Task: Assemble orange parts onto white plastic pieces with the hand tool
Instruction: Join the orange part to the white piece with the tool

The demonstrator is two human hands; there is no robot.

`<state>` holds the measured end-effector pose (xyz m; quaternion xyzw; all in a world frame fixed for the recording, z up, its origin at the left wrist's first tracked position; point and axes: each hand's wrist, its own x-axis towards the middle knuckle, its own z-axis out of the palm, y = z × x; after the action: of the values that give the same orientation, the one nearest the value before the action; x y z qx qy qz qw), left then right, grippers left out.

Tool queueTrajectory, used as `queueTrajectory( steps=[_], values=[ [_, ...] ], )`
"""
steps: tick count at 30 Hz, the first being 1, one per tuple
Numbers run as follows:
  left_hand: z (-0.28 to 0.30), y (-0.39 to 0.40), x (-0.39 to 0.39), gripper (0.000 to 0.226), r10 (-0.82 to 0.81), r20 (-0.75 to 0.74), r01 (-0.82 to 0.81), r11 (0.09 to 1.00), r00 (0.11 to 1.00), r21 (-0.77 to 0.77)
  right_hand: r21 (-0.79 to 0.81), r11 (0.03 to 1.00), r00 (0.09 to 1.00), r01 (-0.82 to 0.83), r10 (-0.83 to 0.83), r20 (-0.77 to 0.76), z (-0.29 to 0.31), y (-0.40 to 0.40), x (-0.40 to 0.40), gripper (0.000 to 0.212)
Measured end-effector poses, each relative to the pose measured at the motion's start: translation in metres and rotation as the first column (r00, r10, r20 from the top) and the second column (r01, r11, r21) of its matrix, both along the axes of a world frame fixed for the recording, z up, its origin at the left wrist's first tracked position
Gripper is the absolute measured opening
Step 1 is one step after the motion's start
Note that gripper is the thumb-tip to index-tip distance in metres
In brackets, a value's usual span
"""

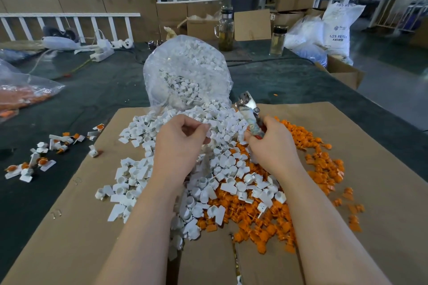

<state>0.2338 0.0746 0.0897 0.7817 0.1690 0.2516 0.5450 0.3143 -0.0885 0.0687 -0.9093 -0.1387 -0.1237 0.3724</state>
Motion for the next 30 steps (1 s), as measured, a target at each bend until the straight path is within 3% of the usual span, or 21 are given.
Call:
queueTrajectory(
  steps=[2,5,8,16,30],
  values=[
    [0.002,-0.001,-0.001,0.008,-0.034,0.013,0.035,0.997,0.999,-0.074,0.084,0.996,0.999,-0.018,0.014,0.044,0.003,0.003,-0.003,0.020],
    [0.006,-0.005,-0.001,0.010,-0.076,0.047,0.084,0.973,0.996,-0.217,0.296,0.947,0.991,-0.127,0.110,0.073,0.010,0.010,-0.012,0.006],
    [0.008,-0.012,-0.001,0.011,-0.079,0.082,0.101,0.943,0.994,-0.318,0.447,0.859,0.968,-0.249,0.224,0.111,0.015,0.016,-0.022,0.014],
    [0.012,-0.019,-0.003,0.011,-0.102,0.172,0.172,0.867,0.980,-0.468,0.398,0.875,0.957,-0.276,0.211,0.198,0.013,0.024,-0.028,0.011],
    [0.011,-0.022,-0.004,0.012,-0.082,0.203,0.152,0.922,0.976,-0.356,0.347,0.907,0.943,-0.240,0.133,0.305,0.012,0.025,-0.031,0.013]
  ],
)
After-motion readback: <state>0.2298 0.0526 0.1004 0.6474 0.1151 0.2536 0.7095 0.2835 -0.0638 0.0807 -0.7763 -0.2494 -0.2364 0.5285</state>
